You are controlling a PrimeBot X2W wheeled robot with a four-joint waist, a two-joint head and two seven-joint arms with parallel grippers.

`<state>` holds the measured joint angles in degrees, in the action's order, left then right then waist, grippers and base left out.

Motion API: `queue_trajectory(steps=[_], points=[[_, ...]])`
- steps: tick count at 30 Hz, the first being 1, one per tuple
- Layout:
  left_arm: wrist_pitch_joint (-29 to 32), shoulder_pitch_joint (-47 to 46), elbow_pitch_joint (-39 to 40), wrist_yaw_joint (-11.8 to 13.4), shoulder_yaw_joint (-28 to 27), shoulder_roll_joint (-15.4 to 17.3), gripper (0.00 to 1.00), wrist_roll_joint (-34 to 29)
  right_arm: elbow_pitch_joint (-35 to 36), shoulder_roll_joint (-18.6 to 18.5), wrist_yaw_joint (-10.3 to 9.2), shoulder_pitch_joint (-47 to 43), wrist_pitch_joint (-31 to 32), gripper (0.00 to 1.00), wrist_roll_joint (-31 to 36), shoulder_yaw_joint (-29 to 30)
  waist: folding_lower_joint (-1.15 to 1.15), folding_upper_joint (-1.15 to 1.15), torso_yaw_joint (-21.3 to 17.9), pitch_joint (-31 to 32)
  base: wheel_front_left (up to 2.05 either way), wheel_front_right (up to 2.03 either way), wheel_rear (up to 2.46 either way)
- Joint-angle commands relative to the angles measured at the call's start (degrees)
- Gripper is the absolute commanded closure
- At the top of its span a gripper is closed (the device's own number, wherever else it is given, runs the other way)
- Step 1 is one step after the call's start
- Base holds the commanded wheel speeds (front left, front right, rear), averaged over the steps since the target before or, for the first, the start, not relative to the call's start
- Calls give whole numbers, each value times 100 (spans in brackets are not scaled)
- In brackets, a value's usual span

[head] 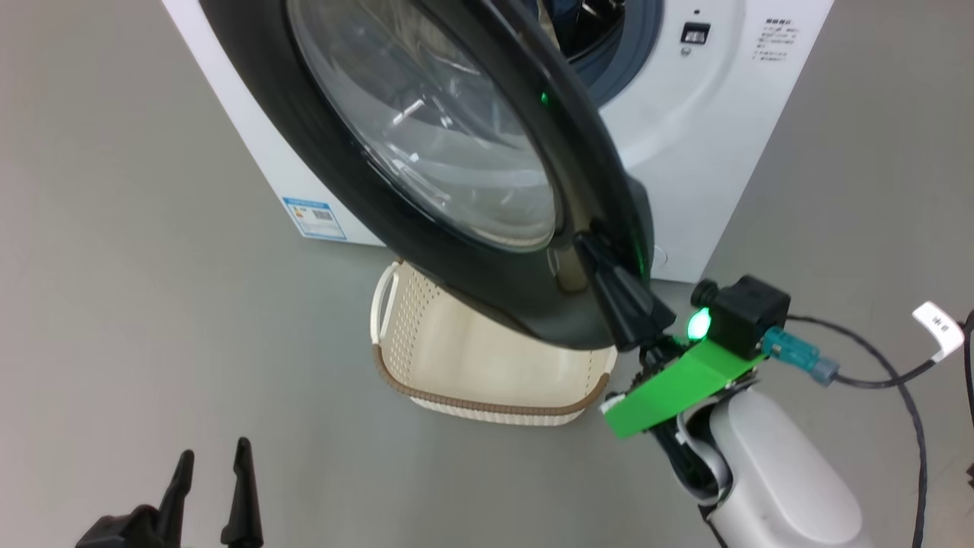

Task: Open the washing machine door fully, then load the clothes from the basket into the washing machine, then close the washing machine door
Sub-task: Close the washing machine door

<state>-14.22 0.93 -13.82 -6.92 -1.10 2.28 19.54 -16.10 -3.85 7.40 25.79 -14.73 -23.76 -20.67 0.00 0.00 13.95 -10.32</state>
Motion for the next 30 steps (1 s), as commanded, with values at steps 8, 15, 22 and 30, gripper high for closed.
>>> queue_trajectory(steps=[8, 15, 22, 30], points=[[-78, -298, 105, -45, -209, 60, 0, 76, 152, -7, 9, 530, -27, 100, 167, 152, 0, 0, 44, -362, 0, 0, 0], [-78, -411, 115, -54, -168, 60, 0, 114, 149, -150, 9, 924, -27, 100, 274, 303, 0, 0, 99, -685, 0, 0, 0], [-78, -537, 154, -56, -50, 112, 0, 226, 82, -338, 9, 1380, -27, 100, 423, 383, 0, 0, 188, -1038, 0, 0, 0], [-78, -696, 206, -56, 112, 136, 0, 394, -82, -599, 9, 2014, -27, 100, 585, 416, 0, 0, 284, -1352, 0, 0, 0]])
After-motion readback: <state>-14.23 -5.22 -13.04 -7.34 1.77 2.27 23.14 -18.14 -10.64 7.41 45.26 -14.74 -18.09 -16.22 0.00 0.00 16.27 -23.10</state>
